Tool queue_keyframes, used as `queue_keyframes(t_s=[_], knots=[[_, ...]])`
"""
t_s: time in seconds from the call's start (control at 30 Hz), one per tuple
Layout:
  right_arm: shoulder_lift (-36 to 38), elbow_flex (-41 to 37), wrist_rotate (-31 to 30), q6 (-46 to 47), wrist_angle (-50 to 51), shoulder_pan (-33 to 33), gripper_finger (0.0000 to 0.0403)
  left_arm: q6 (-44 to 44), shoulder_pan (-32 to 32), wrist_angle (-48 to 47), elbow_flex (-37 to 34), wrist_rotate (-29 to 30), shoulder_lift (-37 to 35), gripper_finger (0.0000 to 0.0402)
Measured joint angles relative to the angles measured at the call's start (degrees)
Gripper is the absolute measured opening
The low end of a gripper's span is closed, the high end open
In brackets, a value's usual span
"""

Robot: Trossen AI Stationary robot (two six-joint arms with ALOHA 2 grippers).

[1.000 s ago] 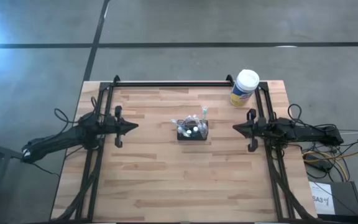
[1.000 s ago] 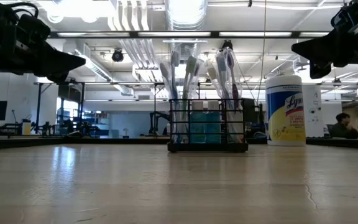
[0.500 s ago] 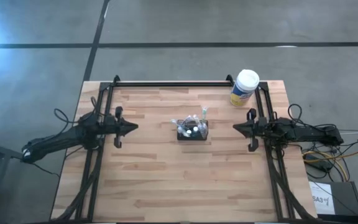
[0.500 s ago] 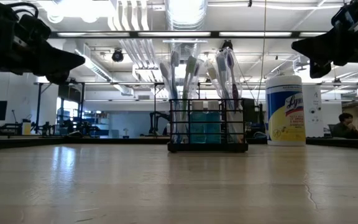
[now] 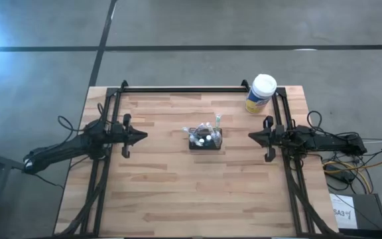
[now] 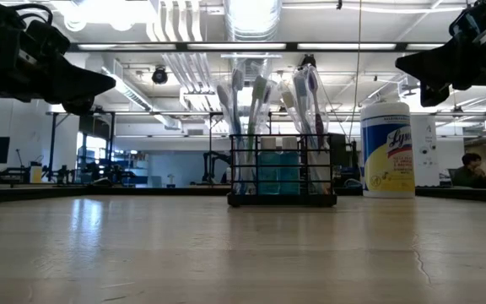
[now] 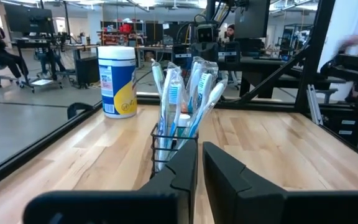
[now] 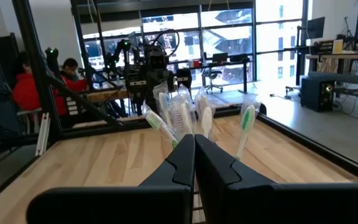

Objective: Pick & Place toothbrushing station
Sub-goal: Return to Home Position

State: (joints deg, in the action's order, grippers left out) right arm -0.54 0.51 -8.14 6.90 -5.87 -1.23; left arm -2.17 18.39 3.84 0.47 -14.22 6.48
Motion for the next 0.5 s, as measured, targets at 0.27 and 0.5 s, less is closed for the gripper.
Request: queue_keyframes(t_s=[0.27, 0.5], knots=[[0.0, 0.0, 0.0, 0.0, 0.0, 0.0, 0.0008, 0.0, 0.0, 0.0, 0.0, 0.0, 0.0, 0.003], [0.0, 0.0, 0.0, 0.0, 0.0, 0.0, 0.0008, 0.0, 0.0, 0.0, 0.0, 0.0, 0.0, 0.0035]])
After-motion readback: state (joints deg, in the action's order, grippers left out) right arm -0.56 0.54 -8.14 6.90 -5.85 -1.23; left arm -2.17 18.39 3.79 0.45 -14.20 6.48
